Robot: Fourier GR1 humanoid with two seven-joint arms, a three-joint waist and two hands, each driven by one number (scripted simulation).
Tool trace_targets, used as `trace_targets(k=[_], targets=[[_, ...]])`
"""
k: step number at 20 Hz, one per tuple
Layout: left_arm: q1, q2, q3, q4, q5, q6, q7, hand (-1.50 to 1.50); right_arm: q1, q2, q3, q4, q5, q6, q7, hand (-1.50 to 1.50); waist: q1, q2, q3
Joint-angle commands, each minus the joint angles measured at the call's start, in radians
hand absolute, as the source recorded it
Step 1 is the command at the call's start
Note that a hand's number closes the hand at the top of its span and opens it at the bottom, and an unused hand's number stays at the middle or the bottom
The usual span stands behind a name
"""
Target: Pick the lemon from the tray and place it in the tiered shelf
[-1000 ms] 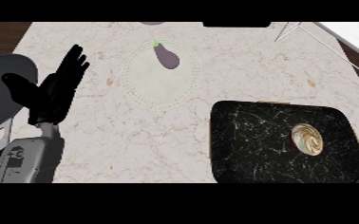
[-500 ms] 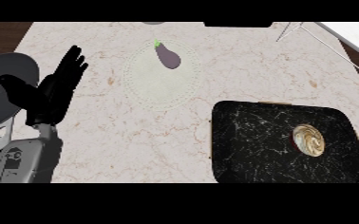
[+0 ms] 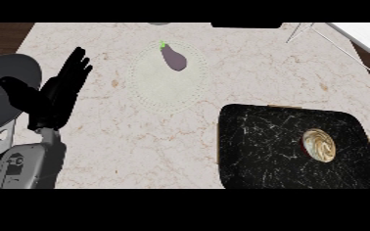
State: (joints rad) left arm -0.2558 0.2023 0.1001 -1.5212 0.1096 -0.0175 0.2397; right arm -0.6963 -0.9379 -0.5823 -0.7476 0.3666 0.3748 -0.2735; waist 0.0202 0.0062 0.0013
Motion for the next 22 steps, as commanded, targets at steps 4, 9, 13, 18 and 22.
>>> trace_targets(k=[4,9,13,18,22], targets=[[0.012,0.036,0.048,0.018,0.034,-0.047,-0.02,0.0,-0.018,-0.035,0.032,0.217,0.04,-0.057,-0.197,1.5,-0.001,0.0,0.0],[-0.018,0.001,-0.007,-0.026,0.0,-0.014,0.025,0.0,-0.107,-0.081,0.007,0.361,0.072,-0.174,-0.055,-1.5,0.019,0.008,0.002],[-0.04,-0.026,-0.017,0.045,-0.039,0.014,-0.032,0.0,-0.149,-0.062,-0.021,0.408,0.054,-0.266,-0.163,-1.5,0.016,0.012,0.002],[-0.037,-0.026,-0.024,-0.014,-0.033,0.02,0.015,0.0,-0.169,-0.103,-0.083,0.464,0.006,-0.277,-0.241,-1.5,0.03,0.014,0.005],[-0.042,-0.031,-0.021,0.007,-0.021,0.007,0.002,0.0,-0.206,-0.136,-0.092,0.501,0.001,-0.264,-0.232,-1.5,0.037,0.017,0.005]])
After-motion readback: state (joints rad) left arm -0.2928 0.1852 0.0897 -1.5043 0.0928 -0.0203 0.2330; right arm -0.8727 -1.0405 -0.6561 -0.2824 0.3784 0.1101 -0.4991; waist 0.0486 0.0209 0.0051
